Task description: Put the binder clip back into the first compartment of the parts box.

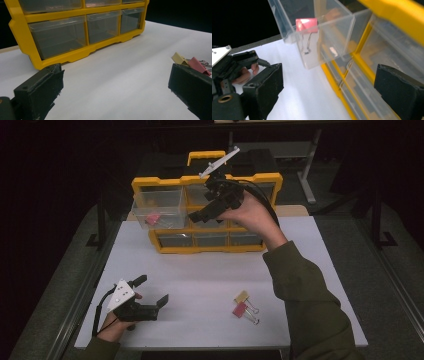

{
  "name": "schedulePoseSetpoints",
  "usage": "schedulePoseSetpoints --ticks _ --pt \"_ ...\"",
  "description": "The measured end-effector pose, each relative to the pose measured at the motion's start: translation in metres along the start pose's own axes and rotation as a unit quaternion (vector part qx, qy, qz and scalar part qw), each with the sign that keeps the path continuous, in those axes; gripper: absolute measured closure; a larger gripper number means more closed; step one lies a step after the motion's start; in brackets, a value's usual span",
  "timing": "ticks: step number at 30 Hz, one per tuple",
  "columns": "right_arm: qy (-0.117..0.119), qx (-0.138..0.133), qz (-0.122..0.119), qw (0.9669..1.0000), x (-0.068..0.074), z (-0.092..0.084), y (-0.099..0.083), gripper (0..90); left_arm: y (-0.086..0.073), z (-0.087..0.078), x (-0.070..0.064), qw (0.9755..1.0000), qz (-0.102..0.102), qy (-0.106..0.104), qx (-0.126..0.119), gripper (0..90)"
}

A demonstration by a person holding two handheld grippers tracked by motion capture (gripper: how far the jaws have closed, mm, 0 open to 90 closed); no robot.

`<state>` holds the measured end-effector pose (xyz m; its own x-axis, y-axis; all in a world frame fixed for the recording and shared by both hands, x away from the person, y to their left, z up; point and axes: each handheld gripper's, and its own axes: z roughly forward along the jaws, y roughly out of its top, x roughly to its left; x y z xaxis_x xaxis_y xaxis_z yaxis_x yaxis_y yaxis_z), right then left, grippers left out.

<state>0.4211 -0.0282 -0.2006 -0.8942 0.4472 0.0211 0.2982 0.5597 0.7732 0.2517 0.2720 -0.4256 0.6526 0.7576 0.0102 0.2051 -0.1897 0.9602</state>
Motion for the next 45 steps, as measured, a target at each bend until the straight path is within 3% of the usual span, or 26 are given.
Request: schedulePoseSetpoints --ticks 7,41,43,45 --pt "-0.004 0.007 0.009 0.9999 0.003 0.003 -0.021 0.9 -0.001 0.002 -0.001 0.9999 -0.006 -0.001 -0.012 0.0" --pt "-0.019 0.013 0.027 0.9994 0.018 0.007 -0.107 0.8 -0.001 0.001 0.000 1.0000 -0.005 -0.001 -0.007 0.0" --pt "-0.021 0.014 0.036 0.9990 0.020 0.007 -0.113 0.8 -0.001 0.001 0.000 1.0000 -0.006 -0.001 -0.008 0.0" --pt "-0.023 0.013 0.029 0.9992 0.019 0.007 -0.118 0.8 -0.001 0.001 0.000 1.0000 -0.004 -0.002 -0.006 0.0"
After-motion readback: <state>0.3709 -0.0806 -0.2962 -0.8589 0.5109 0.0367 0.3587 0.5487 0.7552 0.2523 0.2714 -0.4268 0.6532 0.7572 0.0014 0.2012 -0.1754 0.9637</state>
